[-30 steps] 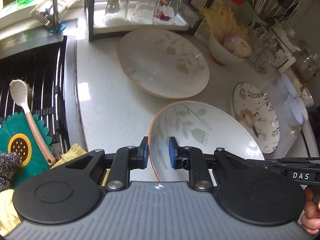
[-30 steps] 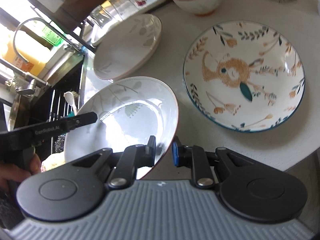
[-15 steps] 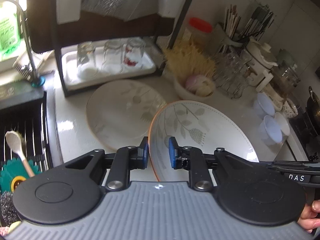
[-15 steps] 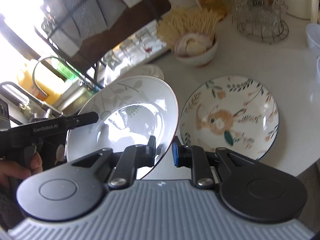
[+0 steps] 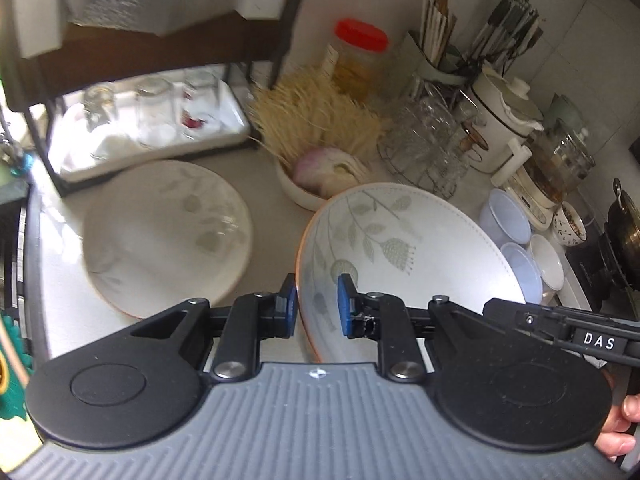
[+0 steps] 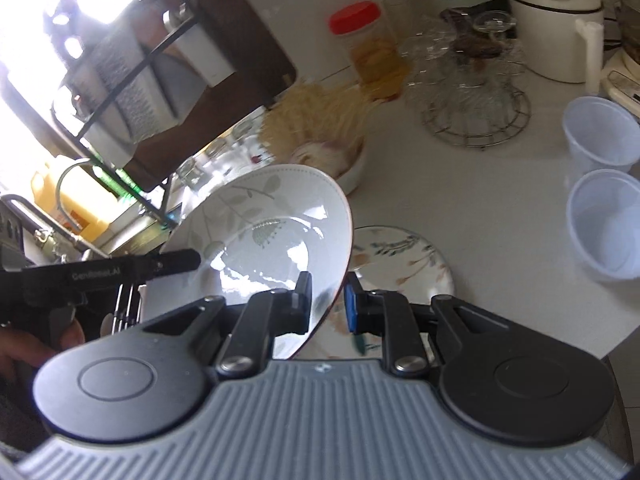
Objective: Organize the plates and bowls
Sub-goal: 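Lift the leaf-pattern bowl with the left gripper over the rabbit plate, then lower the bowl onto the rabbit plate and open the left gripper, then move the left gripper to the second leaf-pattern bowl by the dish rack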
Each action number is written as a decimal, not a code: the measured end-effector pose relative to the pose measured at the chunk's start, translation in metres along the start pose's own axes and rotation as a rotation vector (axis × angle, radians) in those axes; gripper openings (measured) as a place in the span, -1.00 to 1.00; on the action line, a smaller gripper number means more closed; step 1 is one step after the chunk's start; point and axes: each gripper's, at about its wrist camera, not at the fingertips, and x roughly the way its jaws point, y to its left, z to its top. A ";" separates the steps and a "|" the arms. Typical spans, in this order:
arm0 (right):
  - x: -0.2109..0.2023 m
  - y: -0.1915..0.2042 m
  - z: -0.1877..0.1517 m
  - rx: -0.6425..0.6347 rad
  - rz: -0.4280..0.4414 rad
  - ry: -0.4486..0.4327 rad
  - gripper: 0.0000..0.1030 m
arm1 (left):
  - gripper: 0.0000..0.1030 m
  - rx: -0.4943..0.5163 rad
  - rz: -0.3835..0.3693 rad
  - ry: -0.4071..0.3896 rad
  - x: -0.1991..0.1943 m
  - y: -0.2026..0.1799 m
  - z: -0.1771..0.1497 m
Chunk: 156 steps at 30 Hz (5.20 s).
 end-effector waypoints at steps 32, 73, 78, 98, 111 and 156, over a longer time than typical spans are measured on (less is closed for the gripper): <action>0.054 -0.065 0.002 -0.126 -0.084 0.117 -0.61 | -0.55 -0.095 0.116 0.179 0.099 -0.036 -0.028; 0.037 -0.038 -0.002 -0.178 -0.137 0.039 -0.58 | -0.38 -0.151 0.167 0.050 0.029 -0.041 -0.025; 0.007 -0.023 0.008 -0.191 -0.099 -0.025 -0.58 | -0.33 -0.120 0.166 -0.016 -0.003 -0.060 -0.020; -0.053 0.019 0.012 -0.264 -0.005 -0.091 -0.58 | -0.19 -0.174 0.369 -0.174 -0.099 -0.091 -0.071; -0.051 0.027 0.011 -0.307 0.062 -0.035 -0.58 | -0.19 -0.266 0.391 -0.144 -0.130 -0.089 -0.087; 0.087 0.104 0.047 -0.235 0.023 0.101 -0.58 | 0.06 -0.407 0.317 0.077 -0.059 0.085 -0.014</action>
